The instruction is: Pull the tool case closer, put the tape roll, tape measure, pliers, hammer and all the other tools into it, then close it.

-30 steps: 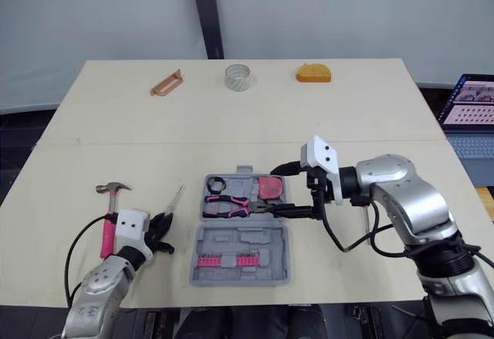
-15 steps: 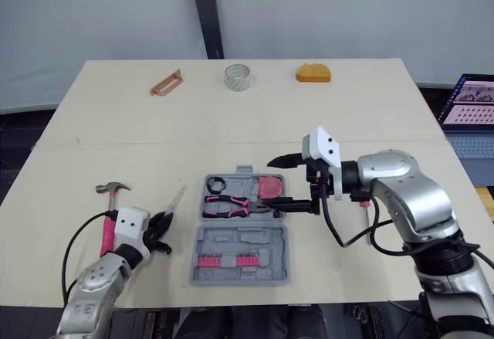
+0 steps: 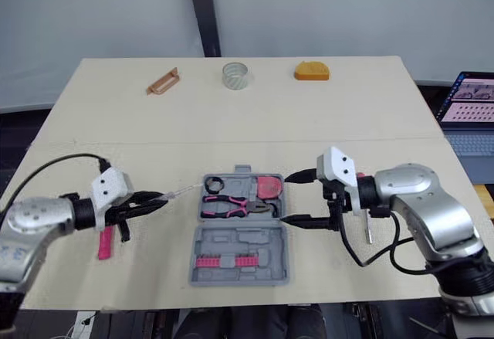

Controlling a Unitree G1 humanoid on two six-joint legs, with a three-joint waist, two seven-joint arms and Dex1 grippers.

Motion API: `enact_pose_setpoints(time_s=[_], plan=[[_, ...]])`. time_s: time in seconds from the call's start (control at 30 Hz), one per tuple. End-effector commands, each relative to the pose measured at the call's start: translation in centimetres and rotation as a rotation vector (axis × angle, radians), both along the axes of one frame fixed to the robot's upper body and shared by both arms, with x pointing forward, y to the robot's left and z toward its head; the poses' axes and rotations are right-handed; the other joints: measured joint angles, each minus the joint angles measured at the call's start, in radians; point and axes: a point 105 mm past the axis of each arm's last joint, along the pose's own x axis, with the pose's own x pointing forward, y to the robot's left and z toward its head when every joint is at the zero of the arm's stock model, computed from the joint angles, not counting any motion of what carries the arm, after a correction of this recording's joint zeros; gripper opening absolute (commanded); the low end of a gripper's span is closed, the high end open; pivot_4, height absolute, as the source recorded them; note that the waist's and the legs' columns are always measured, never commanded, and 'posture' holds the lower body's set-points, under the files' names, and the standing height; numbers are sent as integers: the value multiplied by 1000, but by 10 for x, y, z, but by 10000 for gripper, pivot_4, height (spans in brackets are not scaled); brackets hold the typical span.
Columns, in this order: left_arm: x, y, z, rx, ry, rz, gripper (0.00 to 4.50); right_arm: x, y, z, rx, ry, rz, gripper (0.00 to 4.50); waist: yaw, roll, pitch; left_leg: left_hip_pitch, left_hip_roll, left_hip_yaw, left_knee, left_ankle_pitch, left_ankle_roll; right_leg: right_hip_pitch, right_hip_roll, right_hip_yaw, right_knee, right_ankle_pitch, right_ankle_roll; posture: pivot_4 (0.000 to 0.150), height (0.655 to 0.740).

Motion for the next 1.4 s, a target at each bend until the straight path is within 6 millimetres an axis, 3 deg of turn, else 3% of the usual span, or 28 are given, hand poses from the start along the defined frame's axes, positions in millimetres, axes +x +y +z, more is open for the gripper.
enact_pose_setpoints(time_s=[0.03, 0.23, 0.4, 1.07, 1.4], plan=[[-5, -23, 7, 33, 57, -148, 1025, -4, -2, 7, -19, -47, 25, 45000, -1, 0, 1, 0, 0, 0, 0, 0, 0, 0, 0, 0, 0, 0, 0, 1500, 7400], [2, -51, 5, 181, 106, -243, 1025, -8, -11, -8, -87, -45, -5, 45000, 3, -2, 2, -1, 0, 0, 1, 0, 0, -1, 0, 0, 1, 0, 0, 1500, 7400], [2, -68, 5, 208, 160, -266, 1025, -10, -13, -14, -85, -34, -17, 45000, 2, -3, 3, -2, 0, 0, 2, 0, 0, -1, 0, 0, 1, 0, 0, 1500, 7400], [1, -111, -10, 312, 173, -339, 1025, -8, -13, -19, -96, -35, -41, 45000, 5, -5, 4, -4, 0, -1, 4, 0, 0, -1, 0, 0, 1, 0, 1, 1500, 7400], [0, -121, -19, 334, 169, -353, 1025, -7, -13, -18, -93, -36, -51, 45000, 6, -5, 4, -5, 0, -1, 5, 0, 0, -2, 0, -1, 1, 0, 1, 1500, 7400]])
